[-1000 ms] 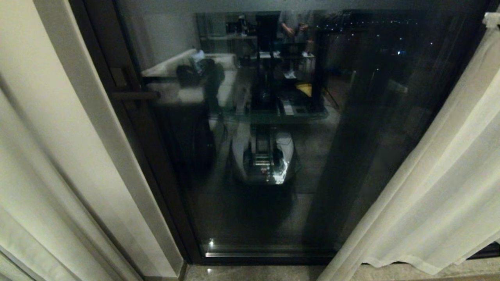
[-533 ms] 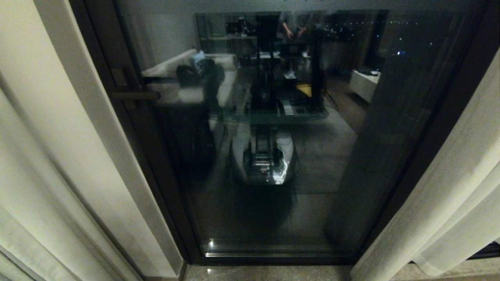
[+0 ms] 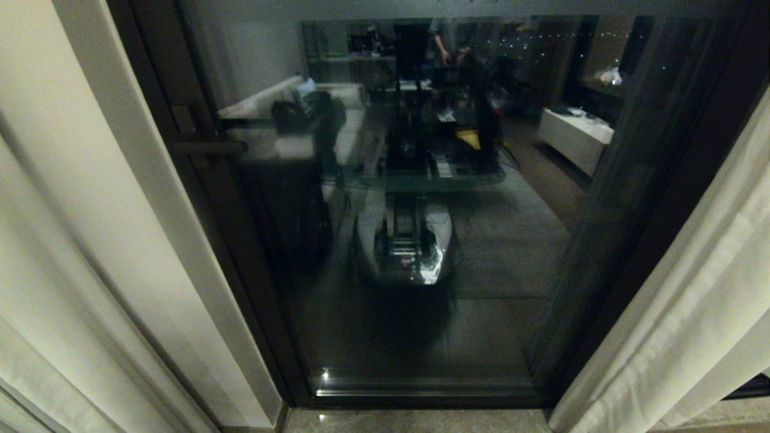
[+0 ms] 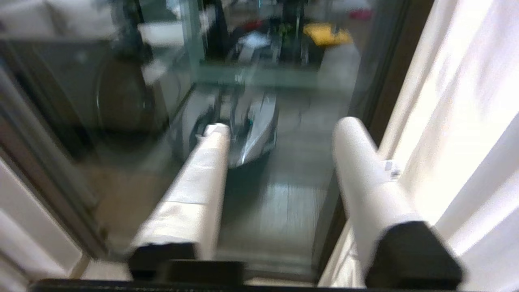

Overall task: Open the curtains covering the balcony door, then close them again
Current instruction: Close the inner curtains on both sides

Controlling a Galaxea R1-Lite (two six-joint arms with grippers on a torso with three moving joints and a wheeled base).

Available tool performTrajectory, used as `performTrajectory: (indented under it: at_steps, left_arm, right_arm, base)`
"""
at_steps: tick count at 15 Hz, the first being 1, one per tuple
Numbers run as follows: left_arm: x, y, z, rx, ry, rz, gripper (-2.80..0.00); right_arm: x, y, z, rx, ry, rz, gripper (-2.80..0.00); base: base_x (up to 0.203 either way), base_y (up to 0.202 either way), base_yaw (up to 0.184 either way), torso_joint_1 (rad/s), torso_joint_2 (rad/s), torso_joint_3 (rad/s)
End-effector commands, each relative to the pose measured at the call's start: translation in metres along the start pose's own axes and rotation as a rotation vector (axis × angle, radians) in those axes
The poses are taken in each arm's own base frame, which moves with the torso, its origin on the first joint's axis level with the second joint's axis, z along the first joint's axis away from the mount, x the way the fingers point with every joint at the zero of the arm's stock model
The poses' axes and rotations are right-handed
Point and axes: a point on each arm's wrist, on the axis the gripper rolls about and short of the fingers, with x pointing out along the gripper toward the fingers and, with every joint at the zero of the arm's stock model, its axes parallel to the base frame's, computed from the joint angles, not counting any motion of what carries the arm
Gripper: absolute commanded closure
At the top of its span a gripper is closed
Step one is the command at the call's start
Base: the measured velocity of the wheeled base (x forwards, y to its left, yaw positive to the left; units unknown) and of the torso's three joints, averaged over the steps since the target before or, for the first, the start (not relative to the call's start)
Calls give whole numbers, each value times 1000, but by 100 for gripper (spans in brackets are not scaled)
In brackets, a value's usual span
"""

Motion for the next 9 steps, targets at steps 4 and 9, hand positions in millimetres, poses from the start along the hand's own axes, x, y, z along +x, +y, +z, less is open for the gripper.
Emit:
performTrajectory:
  at_steps: [4,9]
  left_arm:
    - [0,0,0,0,0,1,0]
    - [0,0,0,-1,0,1,0]
  right_arm:
    - [-29,6,-54,-36,22,4,0]
    - [-42,8,-88,-58,49,6,0]
  base:
    - [0,0,0,0,0,0]
    - [0,0,0,0,0,0]
